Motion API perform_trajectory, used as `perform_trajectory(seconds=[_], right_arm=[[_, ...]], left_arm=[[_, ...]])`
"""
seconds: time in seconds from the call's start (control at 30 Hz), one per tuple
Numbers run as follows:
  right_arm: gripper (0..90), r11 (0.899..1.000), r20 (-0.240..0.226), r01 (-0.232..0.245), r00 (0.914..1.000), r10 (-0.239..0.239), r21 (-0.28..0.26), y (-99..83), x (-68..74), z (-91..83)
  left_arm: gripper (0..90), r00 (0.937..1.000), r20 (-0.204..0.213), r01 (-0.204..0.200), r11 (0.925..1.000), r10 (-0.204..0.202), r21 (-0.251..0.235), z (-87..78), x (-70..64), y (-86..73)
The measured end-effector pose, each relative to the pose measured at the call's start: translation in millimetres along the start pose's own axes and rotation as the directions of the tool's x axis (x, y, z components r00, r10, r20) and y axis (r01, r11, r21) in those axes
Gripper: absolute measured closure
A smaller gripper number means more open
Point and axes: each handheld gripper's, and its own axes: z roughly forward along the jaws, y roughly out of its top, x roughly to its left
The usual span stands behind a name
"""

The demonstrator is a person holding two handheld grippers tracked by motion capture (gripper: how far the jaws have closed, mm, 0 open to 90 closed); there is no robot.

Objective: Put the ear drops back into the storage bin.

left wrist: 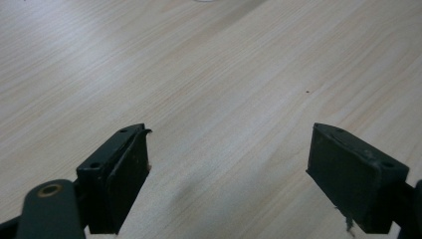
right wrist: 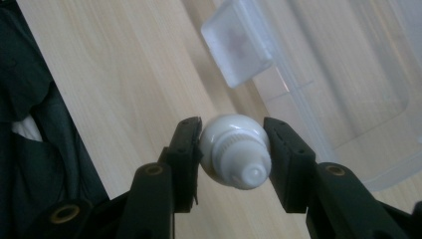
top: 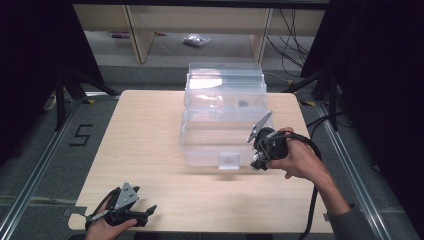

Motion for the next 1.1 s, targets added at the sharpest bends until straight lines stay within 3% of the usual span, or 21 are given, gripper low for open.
perform_trajectory(seconds=[0.1,0.4,0.43,0.47,0.5,0.73,0.97,1.03,1.1], right_arm=[[60.2,1.0,0.005,0.011,0.9999,-0.011,0.005,2.1,-6.8,-2.0],[60.2,0.999,0.022,-0.045,0.9988,0.045,0.023,6.9,-28.9,-4.7],[60.2,1.0,0.019,-0.023,0.9996,0.023,0.02,7.7,-31.8,-4.9],[60.2,0.999,0.018,-0.048,0.9987,0.048,0.022,8.0,-32.5,-5.5],[60.2,0.999,0.019,-0.037,0.9991,0.037,0.018,8.5,-35.6,-5.6],[60.1,0.996,0.036,-0.076,0.9966,0.074,0.038,13.1,-51.8,-5.6],[60.2,0.99,0.032,-0.124,0.992,0.122,0.065,19.8,-74.3,9.2],[60.2,0.988,0.04,-0.129,0.9912,0.126,0.085,22.3,-82.4,17.8],[60.2,0.984,0.045,-0.149,0.9883,0.146,0.097,24.7,-87.4,23.8]], left_arm=[[15.9,1.0,0.001,0.0,1.0,0.0,-0.001,0.1,-0.1,-0.1],[15.9,1.0,0.002,-0.002,1.0,0.002,0.001,0.0,0.0,-0.1],[15.9,1.0,0.004,0.005,1.0,-0.005,-0.004,0.2,-0.3,-0.1],[15.9,1.0,0.006,0.004,1.0,-0.004,-0.008,0.8,0.0,-0.2],[15.8,1.0,-0.004,0.007,0.9999,-0.007,-0.011,1.5,-0.3,-0.3],[15.9,1.0,-0.001,0.003,1.0,-0.003,-0.007,1.4,-0.3,-0.4],[15.9,0.9999,0.008,0.008,0.9999,-0.008,-0.006,0.4,-0.2,-0.3],[15.9,0.9998,0.014,-0.012,0.9999,0.012,0.01,-0.7,1.2,-0.1],[15.9,0.9999,0.006,0.01,0.9999,-0.01,-0.012,1.2,-0.1,-0.5]])
